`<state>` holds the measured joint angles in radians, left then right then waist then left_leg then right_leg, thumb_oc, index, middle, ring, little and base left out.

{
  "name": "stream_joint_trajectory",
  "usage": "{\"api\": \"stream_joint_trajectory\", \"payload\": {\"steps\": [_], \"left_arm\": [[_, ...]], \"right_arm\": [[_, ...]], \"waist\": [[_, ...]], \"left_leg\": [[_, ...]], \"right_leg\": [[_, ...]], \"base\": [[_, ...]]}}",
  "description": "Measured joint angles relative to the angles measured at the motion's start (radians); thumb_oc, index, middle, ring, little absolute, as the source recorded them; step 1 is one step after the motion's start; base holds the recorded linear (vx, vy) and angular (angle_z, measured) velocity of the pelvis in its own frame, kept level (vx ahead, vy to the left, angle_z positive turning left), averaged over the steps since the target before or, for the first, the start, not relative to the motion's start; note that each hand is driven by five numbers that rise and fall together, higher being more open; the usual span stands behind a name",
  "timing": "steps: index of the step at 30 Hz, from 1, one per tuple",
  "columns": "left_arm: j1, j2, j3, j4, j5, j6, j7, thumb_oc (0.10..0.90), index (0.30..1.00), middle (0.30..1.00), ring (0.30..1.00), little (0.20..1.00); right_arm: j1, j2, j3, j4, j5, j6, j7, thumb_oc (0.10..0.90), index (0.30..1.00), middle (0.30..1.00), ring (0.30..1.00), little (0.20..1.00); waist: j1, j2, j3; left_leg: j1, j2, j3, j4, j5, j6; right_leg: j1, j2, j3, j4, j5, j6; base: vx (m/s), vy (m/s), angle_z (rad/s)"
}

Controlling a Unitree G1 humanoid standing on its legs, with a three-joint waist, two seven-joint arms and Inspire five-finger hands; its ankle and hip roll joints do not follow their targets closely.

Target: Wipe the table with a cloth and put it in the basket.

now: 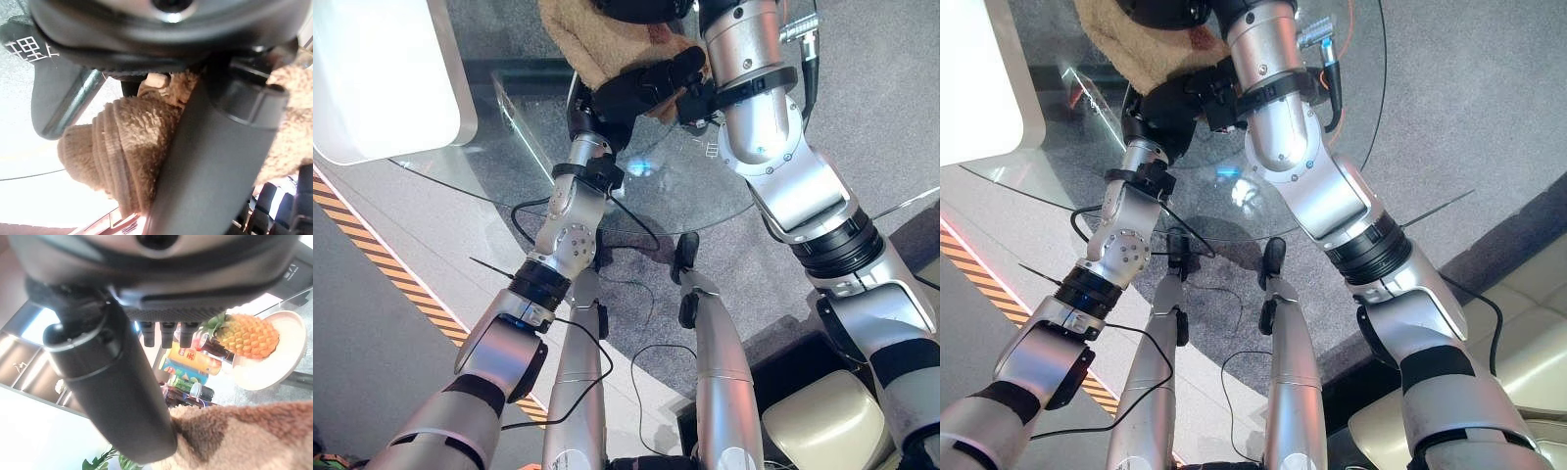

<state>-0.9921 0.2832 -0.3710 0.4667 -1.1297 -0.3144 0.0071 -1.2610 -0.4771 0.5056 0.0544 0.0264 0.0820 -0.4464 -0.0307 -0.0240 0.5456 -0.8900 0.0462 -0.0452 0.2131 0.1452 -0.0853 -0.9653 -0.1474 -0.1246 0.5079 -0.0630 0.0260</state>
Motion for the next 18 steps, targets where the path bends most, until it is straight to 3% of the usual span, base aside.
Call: {"api": "stream_joint_trajectory", "payload": {"steps": [9, 18], "left_arm": [[0.0, 0.014, 0.005, 0.0, 0.0, -0.001, 0.0, 0.1, 0.3, 0.3, 0.3, 0.2], [0.0, 0.044, 0.047, 0.005, 0.0, -0.024, -0.001, 0.1, 0.3, 0.3, 0.3, 0.2]], "right_arm": [[0.0, -0.048, -0.001, 0.001, 0.003, 0.059, -0.052, 0.8, 0.9, 0.9, 0.9, 0.9], [0.0, -0.068, -0.049, 0.012, 0.016, 0.063, -0.086, 0.8, 0.9, 0.9, 0.9, 0.9]], "waist": [[-0.001, 0.0, 0.0], [-0.003, 0.0, 0.0]], "left_leg": [[-0.002, 0.0, 0.0, -0.002, 0.0, 0.0], [-0.002, 0.002, 0.001, -0.002, 0.0, 0.0]], "right_leg": [[0.0, 0.001, 0.0, -0.005, 0.001, 0.001], [-0.002, 0.002, 0.001, -0.006, 0.001, 0.001]], "base": [[0.0, 0.0, 0.0], [0.0, 0.0, 0.0]]}}
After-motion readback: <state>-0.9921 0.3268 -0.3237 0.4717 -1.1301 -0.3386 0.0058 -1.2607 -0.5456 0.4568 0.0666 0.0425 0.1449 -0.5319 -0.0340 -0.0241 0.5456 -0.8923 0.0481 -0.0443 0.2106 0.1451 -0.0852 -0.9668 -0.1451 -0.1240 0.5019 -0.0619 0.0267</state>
